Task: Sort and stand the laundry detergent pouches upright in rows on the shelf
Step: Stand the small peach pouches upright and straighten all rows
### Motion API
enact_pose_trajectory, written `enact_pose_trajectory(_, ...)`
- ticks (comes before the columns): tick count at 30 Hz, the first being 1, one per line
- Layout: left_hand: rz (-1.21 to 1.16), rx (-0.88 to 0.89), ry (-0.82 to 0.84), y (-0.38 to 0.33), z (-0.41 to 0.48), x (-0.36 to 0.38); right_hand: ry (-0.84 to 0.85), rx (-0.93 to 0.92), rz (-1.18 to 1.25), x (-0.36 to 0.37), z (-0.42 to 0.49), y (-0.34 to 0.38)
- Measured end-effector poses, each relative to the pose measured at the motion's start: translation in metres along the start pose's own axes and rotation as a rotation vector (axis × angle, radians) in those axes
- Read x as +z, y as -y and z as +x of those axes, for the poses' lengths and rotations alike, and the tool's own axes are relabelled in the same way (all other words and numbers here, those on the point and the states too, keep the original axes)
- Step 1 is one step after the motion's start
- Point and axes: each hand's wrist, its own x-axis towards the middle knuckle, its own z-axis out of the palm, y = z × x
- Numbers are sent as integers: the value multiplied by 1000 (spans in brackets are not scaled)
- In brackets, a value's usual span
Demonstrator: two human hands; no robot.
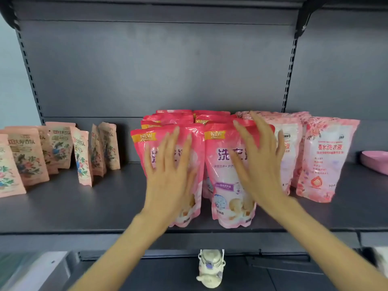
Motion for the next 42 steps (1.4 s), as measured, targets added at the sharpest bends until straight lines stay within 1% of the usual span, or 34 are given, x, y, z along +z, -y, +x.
enact_pose_trajectory(4, 42, 29, 124, -16, -31, 22, 100, 72, 8, 25, -56, 12)
enact_pose_trajectory(6, 80, 41, 141, -14, -38, 27, 106, 131, 28, 33, -72, 12)
enact_pose_trajectory(8, 101, 56, 148, -10, -42, 28, 100, 139, 40, 35, -80, 14)
enact_pose_trajectory(12, 113, 76, 153, 1, -45, 33, 101, 82, -11, 37, -85, 20)
enact_pose_trajectory(16, 136, 95, 136, 10, -43, 42, 123, 112, -30, 50, -79, 19)
enact_pose_trajectory(21, 121, 89, 156, 19, -40, 47, 183, 133, -70, 59, -75, 18)
enact_pose_trajectory(25, 81, 144, 198, 25, -42, 45, 196, 139, -97, 57, -76, 21)
enact_pose_trajectory(29, 64, 202, 228, 27, -45, 40, 198, 151, -204, 52, -77, 24)
enact_pose_trajectory(32, 56, 203, 248, 27, -46, 35, 195, 142, -271, 48, -80, 26)
enact_pose_trajectory(38, -7, 195, 314, 29, -56, 18, 238, 89, -286, 37, -89, 32)
enact_pose_trajectory(42, -54, 167, 355, 43, -64, -2, 298, -19, -281, 27, -94, 49)
